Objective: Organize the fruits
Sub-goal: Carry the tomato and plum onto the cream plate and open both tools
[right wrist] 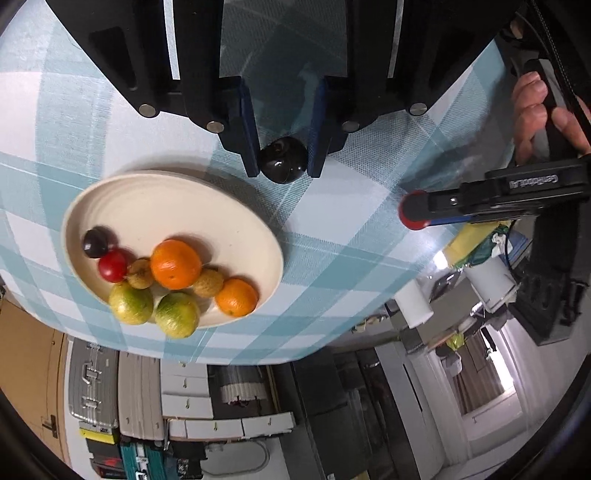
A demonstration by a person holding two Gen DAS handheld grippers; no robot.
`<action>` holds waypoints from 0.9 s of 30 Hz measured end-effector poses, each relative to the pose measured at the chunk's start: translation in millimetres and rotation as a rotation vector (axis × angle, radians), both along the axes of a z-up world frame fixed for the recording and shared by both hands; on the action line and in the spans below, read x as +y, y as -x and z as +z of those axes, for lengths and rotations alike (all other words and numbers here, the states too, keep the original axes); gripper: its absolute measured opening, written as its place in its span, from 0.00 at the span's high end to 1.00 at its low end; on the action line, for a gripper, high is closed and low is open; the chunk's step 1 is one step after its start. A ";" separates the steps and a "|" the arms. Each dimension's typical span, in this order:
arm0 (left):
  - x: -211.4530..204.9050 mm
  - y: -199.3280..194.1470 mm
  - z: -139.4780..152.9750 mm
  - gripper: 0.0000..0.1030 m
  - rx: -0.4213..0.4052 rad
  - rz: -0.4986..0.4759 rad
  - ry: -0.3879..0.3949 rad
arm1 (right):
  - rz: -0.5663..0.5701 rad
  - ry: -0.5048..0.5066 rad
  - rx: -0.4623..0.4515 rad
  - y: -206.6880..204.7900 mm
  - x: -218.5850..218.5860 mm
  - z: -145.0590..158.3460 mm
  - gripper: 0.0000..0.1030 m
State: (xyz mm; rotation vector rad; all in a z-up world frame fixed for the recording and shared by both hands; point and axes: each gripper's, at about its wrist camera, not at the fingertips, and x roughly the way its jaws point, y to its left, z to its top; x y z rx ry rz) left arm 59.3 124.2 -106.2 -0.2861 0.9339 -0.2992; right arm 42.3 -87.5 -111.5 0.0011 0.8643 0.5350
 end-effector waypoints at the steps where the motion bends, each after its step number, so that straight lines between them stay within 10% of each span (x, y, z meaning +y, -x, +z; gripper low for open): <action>1: -3.7 -1.8 1.9 0.74 -0.003 -0.003 -0.005 | -0.002 -0.011 -0.004 1.8 -3.9 2.5 0.75; 27: -98.1 -95.3 15.1 0.74 -0.007 -0.130 -0.035 | -0.164 -0.095 -0.067 -38.9 -91.8 33.5 0.75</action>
